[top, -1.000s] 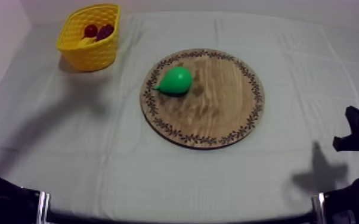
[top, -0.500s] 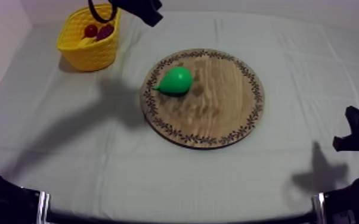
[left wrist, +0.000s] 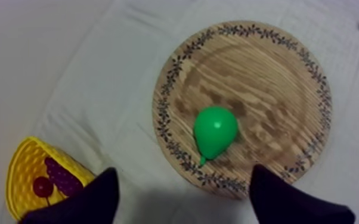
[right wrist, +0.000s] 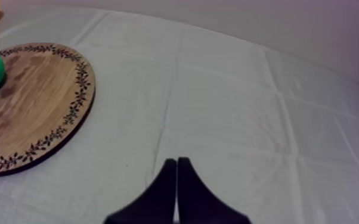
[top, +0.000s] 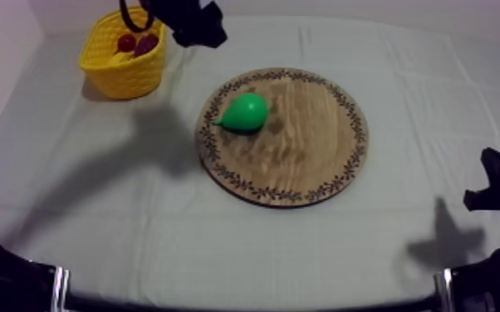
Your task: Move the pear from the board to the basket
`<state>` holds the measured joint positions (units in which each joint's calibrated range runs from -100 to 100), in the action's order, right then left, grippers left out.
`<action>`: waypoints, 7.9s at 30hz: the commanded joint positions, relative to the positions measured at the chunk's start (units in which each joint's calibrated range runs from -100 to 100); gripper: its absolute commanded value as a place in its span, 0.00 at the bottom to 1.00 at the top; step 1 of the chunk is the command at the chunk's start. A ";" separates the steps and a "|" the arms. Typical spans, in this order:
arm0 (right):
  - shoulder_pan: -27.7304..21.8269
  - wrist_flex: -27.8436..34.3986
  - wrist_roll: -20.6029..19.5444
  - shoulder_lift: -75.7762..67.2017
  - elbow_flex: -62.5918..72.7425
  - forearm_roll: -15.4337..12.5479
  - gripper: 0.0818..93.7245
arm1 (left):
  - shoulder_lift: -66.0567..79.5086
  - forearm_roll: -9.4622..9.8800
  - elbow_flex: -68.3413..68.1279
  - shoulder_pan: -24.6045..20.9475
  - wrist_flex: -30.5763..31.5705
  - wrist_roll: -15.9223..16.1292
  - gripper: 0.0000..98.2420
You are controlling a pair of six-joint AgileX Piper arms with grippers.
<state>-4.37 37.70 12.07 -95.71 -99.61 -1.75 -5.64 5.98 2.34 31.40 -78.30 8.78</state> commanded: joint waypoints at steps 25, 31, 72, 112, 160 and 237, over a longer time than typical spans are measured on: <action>0.00 -0.04 0.02 -0.05 -0.05 0.02 0.00 | -11.19 -2.62 -7.81 -0.22 11.39 3.67 0.97; 0.00 -0.04 0.02 -0.05 -0.05 0.02 0.00 | -16.92 -3.03 -6.19 -0.32 15.12 4.08 0.96; 0.00 -0.04 0.02 -0.05 -0.05 0.02 0.00 | -36.24 -2.22 3.95 0.85 20.74 3.25 0.92; 0.00 -0.04 0.06 -0.05 -0.05 0.02 0.00 | -23.91 -5.72 -6.07 -2.45 22.39 8.05 0.49; 0.00 -0.04 0.04 -0.05 -0.05 0.02 0.00 | -6.05 0.26 5.44 -20.52 3.32 -5.21 0.49; 0.00 -0.04 0.02 -0.05 -0.05 0.02 0.00 | 15.80 -6.19 -15.05 -27.26 24.39 -1.77 0.15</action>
<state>-4.37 37.66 12.10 -95.71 -99.61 -1.75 3.08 0.00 -8.98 4.28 -54.07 6.76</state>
